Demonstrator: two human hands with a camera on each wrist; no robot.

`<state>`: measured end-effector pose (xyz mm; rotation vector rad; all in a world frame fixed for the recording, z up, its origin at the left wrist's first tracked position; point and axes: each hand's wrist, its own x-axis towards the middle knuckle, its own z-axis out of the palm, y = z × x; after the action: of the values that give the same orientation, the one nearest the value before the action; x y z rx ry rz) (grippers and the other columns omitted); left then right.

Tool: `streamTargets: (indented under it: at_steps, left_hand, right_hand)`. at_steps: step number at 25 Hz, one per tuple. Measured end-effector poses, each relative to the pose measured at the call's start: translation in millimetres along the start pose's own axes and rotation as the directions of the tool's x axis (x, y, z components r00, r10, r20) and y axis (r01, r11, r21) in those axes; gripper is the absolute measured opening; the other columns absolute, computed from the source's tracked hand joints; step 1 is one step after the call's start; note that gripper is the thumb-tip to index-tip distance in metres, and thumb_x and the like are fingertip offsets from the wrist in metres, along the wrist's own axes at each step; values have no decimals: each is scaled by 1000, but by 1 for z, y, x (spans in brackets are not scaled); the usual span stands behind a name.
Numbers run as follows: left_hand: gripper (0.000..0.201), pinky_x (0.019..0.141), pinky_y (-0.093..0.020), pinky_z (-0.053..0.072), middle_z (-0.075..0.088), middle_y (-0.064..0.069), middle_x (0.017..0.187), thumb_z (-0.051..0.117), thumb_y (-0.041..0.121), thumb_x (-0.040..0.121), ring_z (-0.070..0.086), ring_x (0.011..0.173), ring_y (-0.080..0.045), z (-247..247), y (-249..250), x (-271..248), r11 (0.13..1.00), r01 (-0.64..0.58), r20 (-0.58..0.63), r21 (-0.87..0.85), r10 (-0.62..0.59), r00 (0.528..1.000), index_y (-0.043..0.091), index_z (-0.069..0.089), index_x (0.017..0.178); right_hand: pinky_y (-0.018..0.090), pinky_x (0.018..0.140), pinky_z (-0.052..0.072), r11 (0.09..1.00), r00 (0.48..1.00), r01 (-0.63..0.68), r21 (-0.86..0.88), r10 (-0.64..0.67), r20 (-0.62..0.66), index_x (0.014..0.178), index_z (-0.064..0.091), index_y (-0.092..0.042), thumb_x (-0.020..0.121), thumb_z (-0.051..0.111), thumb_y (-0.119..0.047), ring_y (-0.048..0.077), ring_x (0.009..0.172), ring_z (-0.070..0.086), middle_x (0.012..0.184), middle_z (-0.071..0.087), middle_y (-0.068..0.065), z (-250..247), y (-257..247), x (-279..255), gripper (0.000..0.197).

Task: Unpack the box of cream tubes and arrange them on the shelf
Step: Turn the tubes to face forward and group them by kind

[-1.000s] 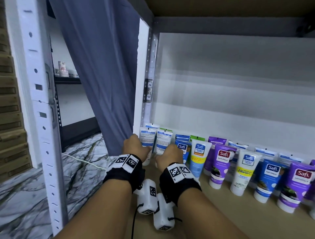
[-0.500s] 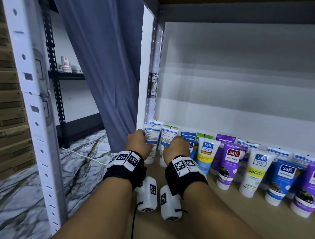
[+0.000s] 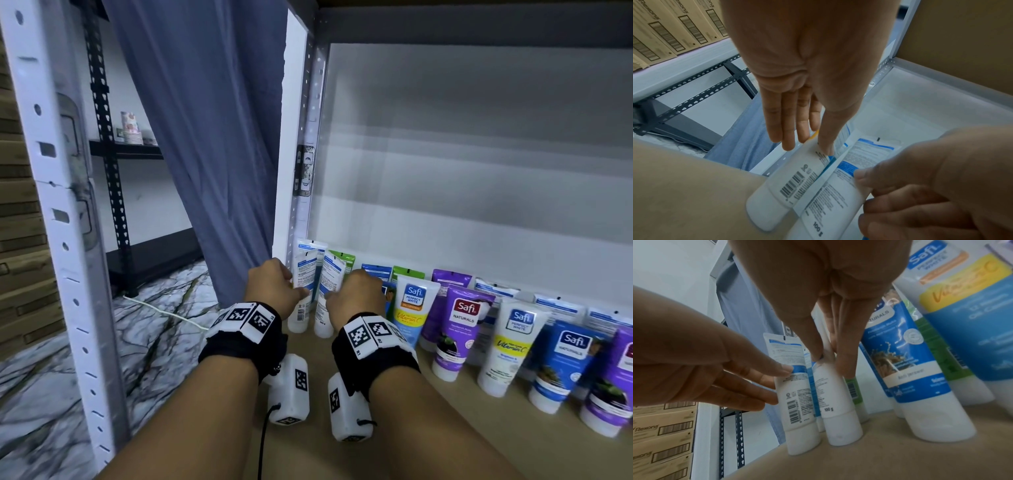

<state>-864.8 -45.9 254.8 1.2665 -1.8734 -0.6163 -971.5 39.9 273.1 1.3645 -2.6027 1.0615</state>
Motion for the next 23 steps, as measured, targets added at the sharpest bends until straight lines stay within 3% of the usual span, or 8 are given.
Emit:
streamTargets:
  at_steps: [3, 6, 10, 15, 19, 23]
  left_hand:
    - [41, 79, -25, 52, 71, -2, 108, 80, 19, 74, 67, 96, -16, 4, -1, 1, 998, -56, 60, -15, 57, 997, 12, 65, 112]
    - [35, 73, -20, 48, 73, -3, 102, 79, 13, 75, 67, 85, -13, 4, 1, 1, 997, -75, 67, -21, 77, 995, 12, 68, 108]
    - [46, 70, -25, 49, 71, -6, 95, 88, 23, 63, 66, 84, -16, 2, 2, 0, 1000, -9, 25, -22, 10, 1000, 10, 67, 102]
    - [72, 78, -29, 53, 69, -6, 102, 93, 33, 53, 65, 91, -19, 1, 2, 0, 999, 14, 54, -38, -12, 998, 8, 62, 112]
    - [71, 88, -36, 56, 70, -4, 108, 92, 12, 54, 67, 95, -19, 0, -1, -2, 996, -28, 147, -81, 40, 988, 10, 62, 118]
    - [65, 83, -38, 58, 72, -7, 98, 89, 3, 54, 70, 84, -19, 1, -3, -2, 991, -8, 167, -133, 30, 986, 11, 64, 113]
  right_hand:
    - [31, 83, 52, 1000, 999, 20, -8, -20, 37, 121, 57, -6, 86, 69, -18, 30, 110, 61, 121, 59, 14, 4, 2, 2, 39]
    - [31, 87, 50, 997, 996, 67, -25, -66, 62, 124, 55, -6, 85, 67, -12, 31, 114, 58, 124, 57, 15, 6, 4, 6, 41]
    - [33, 85, 52, 997, 996, 72, 0, -72, 46, 118, 60, -5, 80, 72, -13, 32, 110, 61, 119, 60, 16, 4, 5, 7, 40]
    - [33, 83, 51, 997, 994, 76, -5, -76, 74, 116, 57, -4, 78, 78, -23, 31, 110, 59, 117, 58, 16, 1, 5, 5, 48]
    - [38, 94, 51, 993, 981, 106, 57, -114, 155, 131, 44, -8, 80, 72, -10, 33, 116, 56, 124, 57, 16, 12, 6, 7, 59]
    - [38, 95, 51, 983, 977, 141, 118, -158, 143, 135, 40, -12, 81, 68, -5, 31, 115, 57, 124, 59, 13, 18, 9, 11, 61]
